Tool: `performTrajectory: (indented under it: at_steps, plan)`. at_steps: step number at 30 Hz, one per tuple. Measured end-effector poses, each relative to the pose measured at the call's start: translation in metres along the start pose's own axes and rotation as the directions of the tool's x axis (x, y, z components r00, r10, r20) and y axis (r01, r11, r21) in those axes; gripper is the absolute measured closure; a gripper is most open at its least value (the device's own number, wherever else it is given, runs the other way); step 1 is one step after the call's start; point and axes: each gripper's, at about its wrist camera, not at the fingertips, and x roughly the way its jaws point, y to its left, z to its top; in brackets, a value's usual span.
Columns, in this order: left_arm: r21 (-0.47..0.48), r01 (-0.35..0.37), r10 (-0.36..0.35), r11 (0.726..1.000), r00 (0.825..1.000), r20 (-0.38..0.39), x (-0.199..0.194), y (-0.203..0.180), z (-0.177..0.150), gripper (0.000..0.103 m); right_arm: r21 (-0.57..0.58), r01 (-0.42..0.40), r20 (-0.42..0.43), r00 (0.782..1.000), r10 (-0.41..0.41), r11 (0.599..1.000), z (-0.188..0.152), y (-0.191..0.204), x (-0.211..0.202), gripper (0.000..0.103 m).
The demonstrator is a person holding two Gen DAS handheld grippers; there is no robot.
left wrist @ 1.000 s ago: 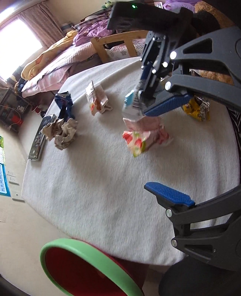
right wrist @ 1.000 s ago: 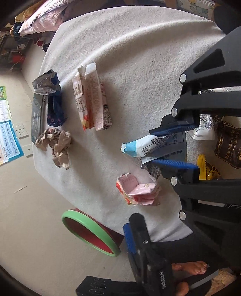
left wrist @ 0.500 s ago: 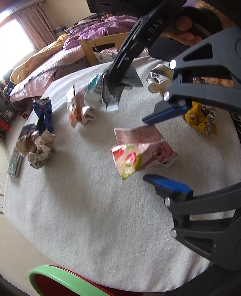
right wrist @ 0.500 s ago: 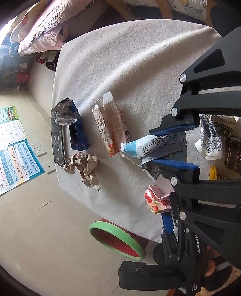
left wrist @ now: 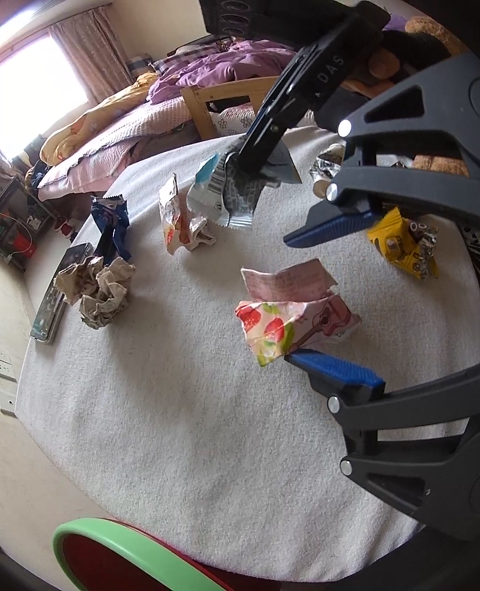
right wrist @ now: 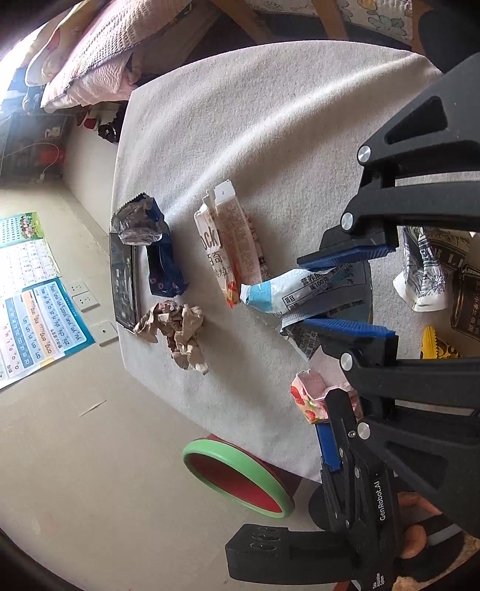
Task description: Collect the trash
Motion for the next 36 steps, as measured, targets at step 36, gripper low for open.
performTrajectory:
  at_steps: [36]
  plan:
    - [-0.09,-0.146,0.163,0.985,0.963,0.213,-0.073,0.042,0.01,0.058,-0.144,-0.079,-0.004,0.997,0.079,0.987,0.007,0.071,0.003,0.075]
